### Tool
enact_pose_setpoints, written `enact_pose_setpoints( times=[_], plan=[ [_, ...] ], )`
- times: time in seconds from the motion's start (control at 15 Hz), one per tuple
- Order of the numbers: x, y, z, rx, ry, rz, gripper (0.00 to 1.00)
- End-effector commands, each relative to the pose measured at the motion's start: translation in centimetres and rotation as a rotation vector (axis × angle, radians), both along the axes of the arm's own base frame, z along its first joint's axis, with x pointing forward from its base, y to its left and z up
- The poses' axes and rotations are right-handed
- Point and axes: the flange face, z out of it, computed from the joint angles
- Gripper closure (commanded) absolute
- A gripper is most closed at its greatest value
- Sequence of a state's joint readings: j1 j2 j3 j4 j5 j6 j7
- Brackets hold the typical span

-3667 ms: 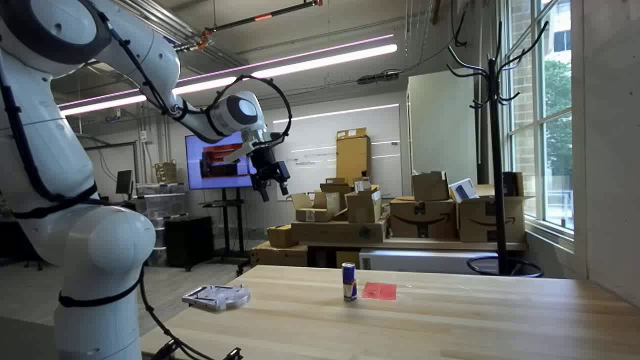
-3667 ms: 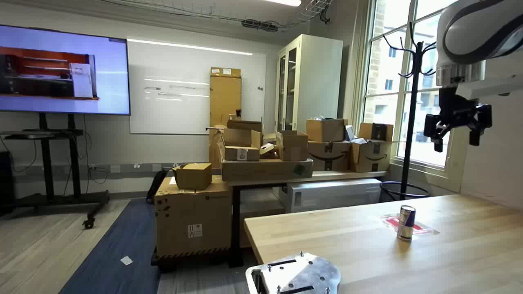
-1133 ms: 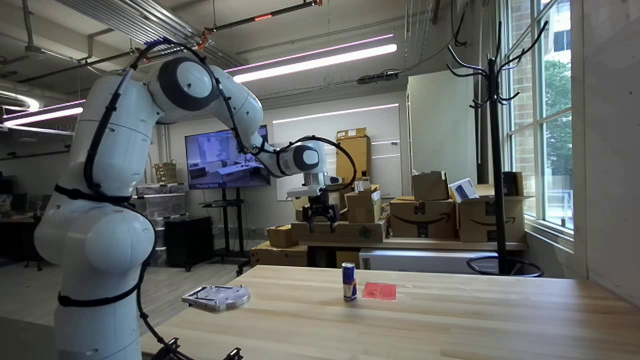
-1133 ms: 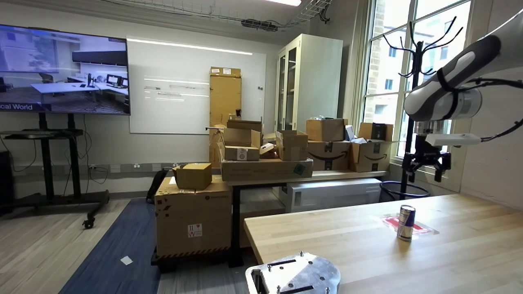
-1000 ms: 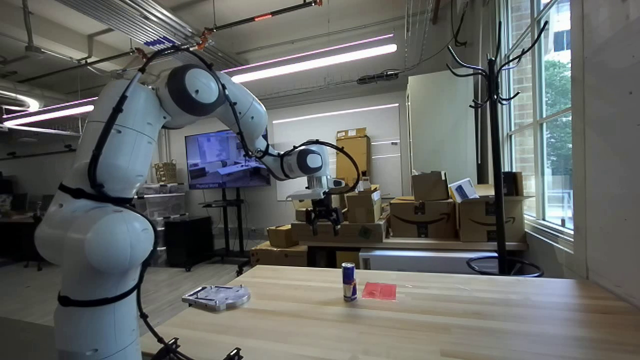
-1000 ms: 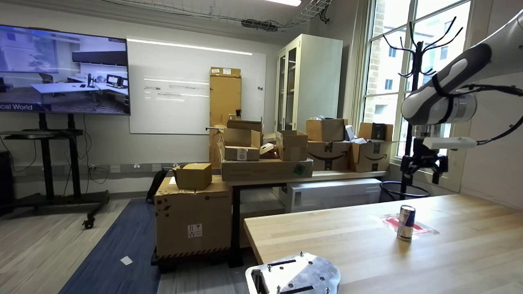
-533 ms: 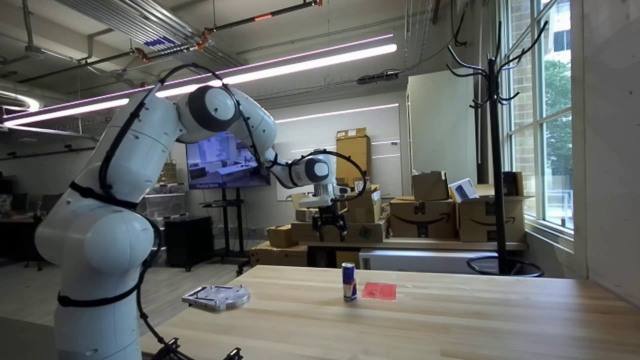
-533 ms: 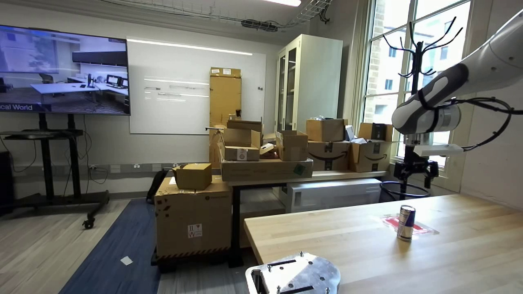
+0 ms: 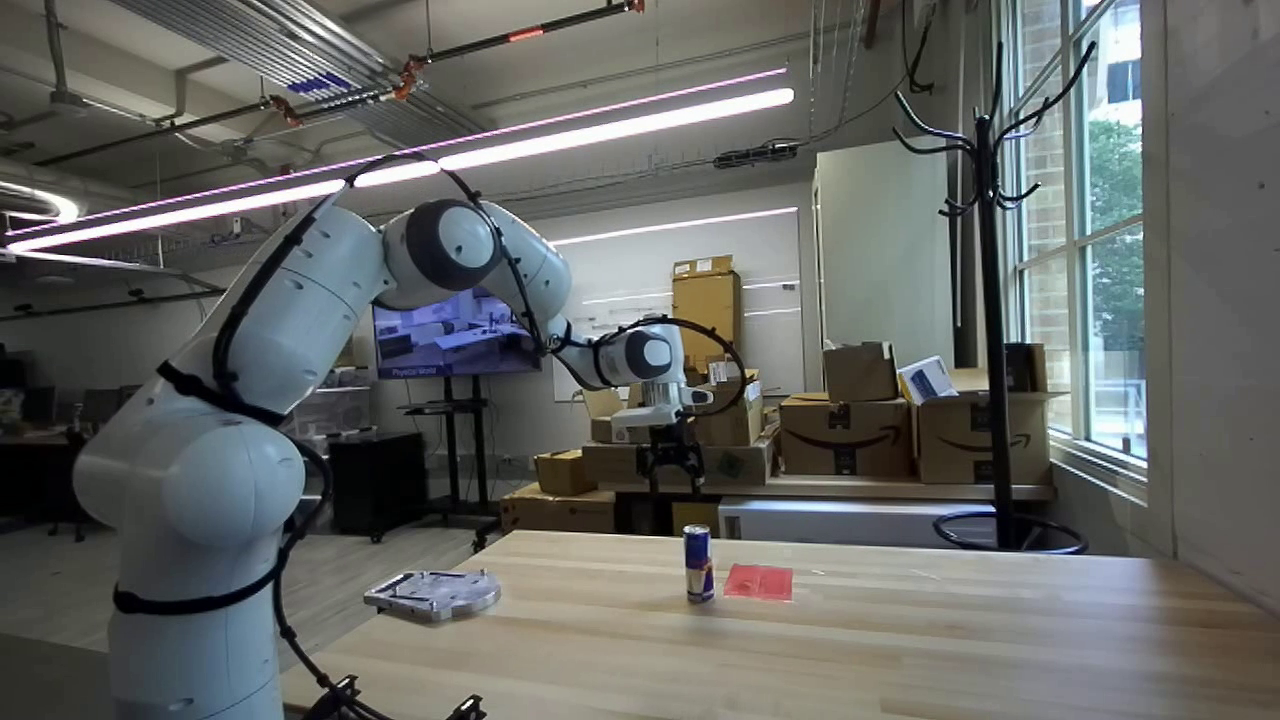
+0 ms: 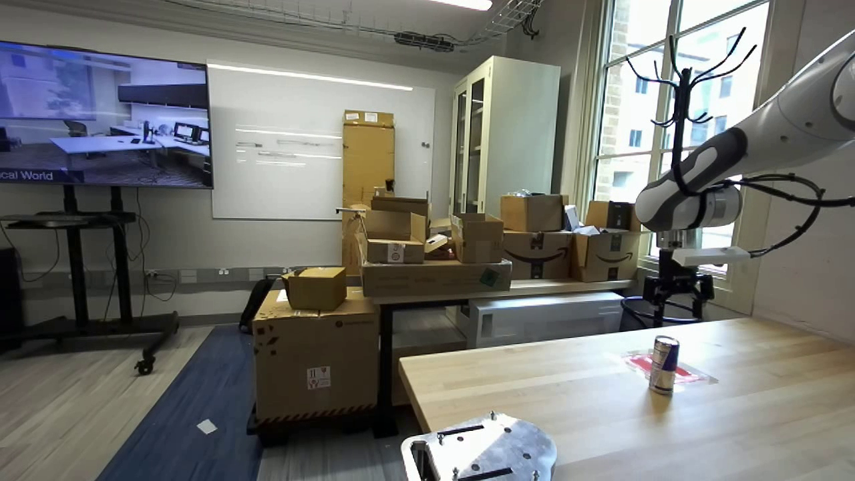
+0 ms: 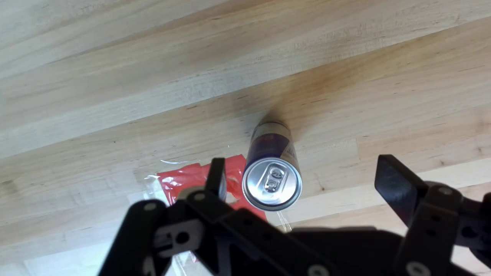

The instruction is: Move the can to the left

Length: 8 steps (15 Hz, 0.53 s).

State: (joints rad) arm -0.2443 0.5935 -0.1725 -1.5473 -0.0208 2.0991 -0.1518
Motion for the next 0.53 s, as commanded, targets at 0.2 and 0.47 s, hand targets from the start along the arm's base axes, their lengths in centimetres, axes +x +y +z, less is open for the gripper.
enact_pose_setpoints(
  times=[0.2,0.47],
  plan=[
    [1.8,-1.3,-2.1,0.053,0.023,0.012,0.0],
    [2.4,-2.1,-3.6,0.059,0.039,0.003,0.0]
  ],
)
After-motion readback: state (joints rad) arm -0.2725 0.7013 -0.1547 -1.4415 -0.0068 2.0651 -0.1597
